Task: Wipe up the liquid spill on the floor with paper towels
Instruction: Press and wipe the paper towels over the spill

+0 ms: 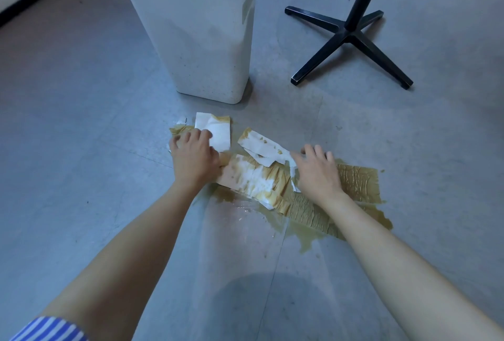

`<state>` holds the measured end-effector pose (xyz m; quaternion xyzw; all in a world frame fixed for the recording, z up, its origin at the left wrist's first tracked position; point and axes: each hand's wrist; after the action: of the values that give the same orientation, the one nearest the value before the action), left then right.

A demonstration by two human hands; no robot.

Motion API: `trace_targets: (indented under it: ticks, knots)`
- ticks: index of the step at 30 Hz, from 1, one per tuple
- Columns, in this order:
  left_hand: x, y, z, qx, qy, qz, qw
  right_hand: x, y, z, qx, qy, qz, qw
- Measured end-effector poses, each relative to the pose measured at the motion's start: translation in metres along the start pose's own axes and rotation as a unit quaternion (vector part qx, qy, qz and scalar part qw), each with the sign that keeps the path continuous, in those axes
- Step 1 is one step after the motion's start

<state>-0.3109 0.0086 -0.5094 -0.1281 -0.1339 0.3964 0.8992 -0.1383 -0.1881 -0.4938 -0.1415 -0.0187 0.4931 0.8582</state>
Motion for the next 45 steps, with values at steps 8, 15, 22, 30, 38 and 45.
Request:
trace_targets:
  ticks: [8,15,22,30,38,45]
  knots:
    - [-0.021,0.028,0.006,0.102,0.076,-0.133,0.983,-0.002,-0.006,0.009,0.034,0.008,-0.058,0.998]
    - [-0.006,0.014,0.009,0.124,0.097,-0.121,0.980,-0.010,-0.017,0.008,0.044,0.011,-0.074,0.996]
    - [-0.001,0.009,0.019,0.205,0.155,-0.077,0.963,-0.012,-0.020,0.016,0.071,0.007,-0.064,0.995]
    - [0.009,0.003,0.020,0.148,0.105,-0.077,0.980,-0.011,-0.022,0.020,0.099,0.007,-0.048,0.994]
    - [0.016,-0.009,0.025,-0.029,0.069,-0.090,0.993,-0.017,-0.018,0.018,0.107,0.041,-0.033,0.993]
    - [0.017,-0.049,0.047,-0.213,0.079,-0.062,0.972,-0.007,-0.014,0.025,0.250,0.064,-0.067,0.964]
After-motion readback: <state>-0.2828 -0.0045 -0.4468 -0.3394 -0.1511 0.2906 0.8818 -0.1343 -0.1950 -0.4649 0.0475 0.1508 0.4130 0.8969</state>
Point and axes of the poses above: each hand's wrist, its own x-axis towards the middle knuckle, its own z-axis out of the back of the hand, y = z × x, and after that the axes turned 9 degrees about -x, right-handed
